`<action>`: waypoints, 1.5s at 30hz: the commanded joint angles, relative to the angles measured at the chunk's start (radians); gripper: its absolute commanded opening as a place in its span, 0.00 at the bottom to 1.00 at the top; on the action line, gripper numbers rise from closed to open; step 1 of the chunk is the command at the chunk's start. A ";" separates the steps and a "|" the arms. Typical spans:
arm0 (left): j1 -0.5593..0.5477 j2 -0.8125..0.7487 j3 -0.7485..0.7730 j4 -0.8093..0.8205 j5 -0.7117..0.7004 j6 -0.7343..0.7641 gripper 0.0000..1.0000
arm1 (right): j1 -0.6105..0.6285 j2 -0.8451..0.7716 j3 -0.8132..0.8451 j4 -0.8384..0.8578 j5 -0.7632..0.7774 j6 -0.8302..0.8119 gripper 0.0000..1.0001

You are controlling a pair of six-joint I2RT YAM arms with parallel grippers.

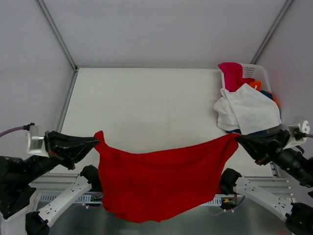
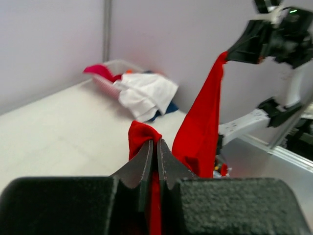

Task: Fold and stack the t-shirts
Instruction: Flatten the tshirt out

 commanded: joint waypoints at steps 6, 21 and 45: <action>0.010 -0.008 -0.272 0.040 -0.413 0.200 0.00 | -0.004 -0.020 -0.318 0.132 0.297 -0.005 0.01; 0.004 0.269 -0.504 0.251 -0.726 0.283 0.00 | -0.004 0.158 -0.618 0.376 0.516 0.009 0.01; 0.206 1.001 -0.291 0.511 -0.639 0.421 0.00 | -0.237 0.644 -0.603 0.654 0.602 -0.146 0.00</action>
